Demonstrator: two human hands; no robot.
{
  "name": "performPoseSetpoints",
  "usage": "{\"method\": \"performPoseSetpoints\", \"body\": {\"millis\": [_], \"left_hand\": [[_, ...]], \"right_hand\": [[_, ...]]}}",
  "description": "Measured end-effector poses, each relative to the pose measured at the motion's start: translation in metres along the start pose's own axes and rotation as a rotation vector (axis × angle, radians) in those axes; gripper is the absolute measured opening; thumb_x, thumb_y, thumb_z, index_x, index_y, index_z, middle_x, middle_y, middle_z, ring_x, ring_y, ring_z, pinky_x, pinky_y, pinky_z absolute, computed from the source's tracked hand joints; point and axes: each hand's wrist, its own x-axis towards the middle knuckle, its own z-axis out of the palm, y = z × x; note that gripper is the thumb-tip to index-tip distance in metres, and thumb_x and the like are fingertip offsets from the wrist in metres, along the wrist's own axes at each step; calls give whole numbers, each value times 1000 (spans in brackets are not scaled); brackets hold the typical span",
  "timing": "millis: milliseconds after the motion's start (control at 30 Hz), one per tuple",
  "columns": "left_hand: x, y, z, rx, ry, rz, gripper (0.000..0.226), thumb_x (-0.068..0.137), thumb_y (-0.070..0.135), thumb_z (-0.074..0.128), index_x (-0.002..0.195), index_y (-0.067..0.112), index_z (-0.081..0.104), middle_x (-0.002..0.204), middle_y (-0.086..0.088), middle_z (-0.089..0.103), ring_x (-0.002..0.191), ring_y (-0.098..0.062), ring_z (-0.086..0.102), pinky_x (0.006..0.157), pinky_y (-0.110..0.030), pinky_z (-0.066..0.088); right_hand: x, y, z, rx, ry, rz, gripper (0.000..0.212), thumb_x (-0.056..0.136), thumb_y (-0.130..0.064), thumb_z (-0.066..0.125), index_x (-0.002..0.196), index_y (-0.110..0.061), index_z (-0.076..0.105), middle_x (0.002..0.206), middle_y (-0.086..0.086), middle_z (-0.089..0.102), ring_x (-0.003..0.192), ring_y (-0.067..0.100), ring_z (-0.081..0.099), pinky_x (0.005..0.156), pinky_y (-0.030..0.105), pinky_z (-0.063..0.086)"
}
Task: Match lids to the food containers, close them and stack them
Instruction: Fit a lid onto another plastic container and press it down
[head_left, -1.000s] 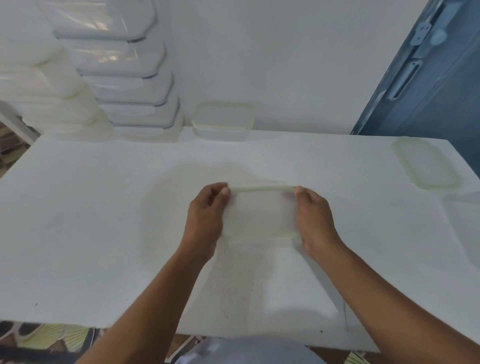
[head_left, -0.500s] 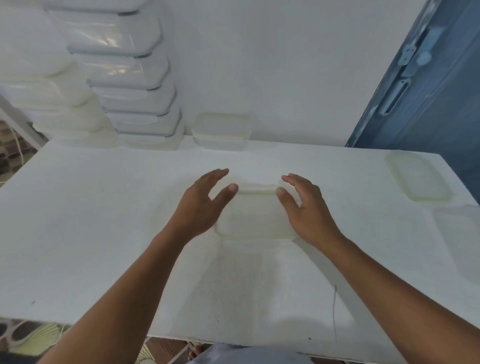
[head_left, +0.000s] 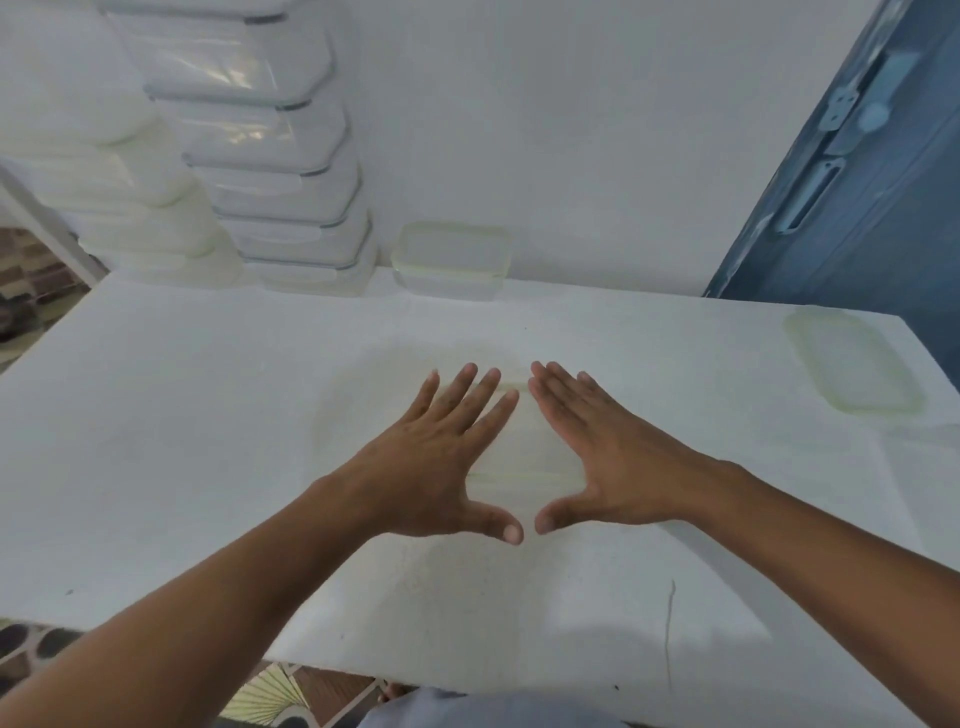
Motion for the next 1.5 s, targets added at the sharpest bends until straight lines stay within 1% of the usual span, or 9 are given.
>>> {"method": "performPoseSetpoints", "body": {"millis": [233,367,500,733,967,1100,1233,1367,1500], "left_hand": [[1,-4,1,7,-12,24,128,75,100,32,158,22,-26,163,-3,-39,147,-20,-41,123,-49,-18],[3,-8,14,21,122,41,96,95,76,29,162,22,-13,169,-8,-23,153,-22,-30,127,-53,-2],[4,-9,23,20,165,44,91,96,70,31,164,22,-5,171,-10,-13,156,-25,-22,127,-54,0],[3,-8,19,-9,143,12,94,97,72,39,163,27,-10,169,-3,-22,153,-18,-30,127,-49,-7],[0,-9,-3,-45,17,-22,103,92,70,54,162,35,-12,168,6,-26,154,-14,-26,128,-43,-1],[-10,0,-15,-6,30,-49,104,85,77,57,163,34,2,172,0,-6,156,-21,0,124,-42,20],[-22,14,-26,40,34,-59,102,85,81,53,163,29,13,170,-6,14,146,-23,20,117,-39,31],[-28,23,-34,64,28,-65,94,85,80,52,157,24,31,149,-2,46,127,-20,39,104,-36,42],[-28,33,-33,-32,55,-163,98,88,70,60,162,22,16,133,4,57,119,-17,43,85,-30,43]], "right_hand": [[1,2,0,-32,-26,-11,137,67,-99,40,150,-20,-34,153,-9,-47,138,4,-45,115,27,-27],[6,3,15,-119,127,2,106,91,-77,36,159,-11,-10,167,5,-19,149,12,-28,120,32,-19],[10,4,26,-193,136,21,98,93,-70,32,159,-4,4,168,12,-5,154,21,-12,124,41,-5],[9,6,26,-155,158,-11,100,94,-73,36,160,-8,-4,167,6,-14,152,16,-20,123,38,-8],[4,11,15,-169,114,-12,93,96,-70,36,159,-21,-12,165,-5,-23,147,5,-30,121,38,-17],[0,22,8,-183,93,10,81,102,-49,46,159,-28,-8,163,-13,-18,148,2,-23,122,41,-16],[3,22,4,-139,105,26,85,100,-17,56,159,-34,-3,161,-19,-12,150,5,-17,122,39,-15],[15,12,-4,-54,132,152,104,84,16,42,156,-50,5,167,-13,-4,154,15,-12,125,45,-6],[21,4,-12,13,153,286,97,83,17,38,160,-33,8,168,-2,-12,154,22,-14,125,41,-1]]}}
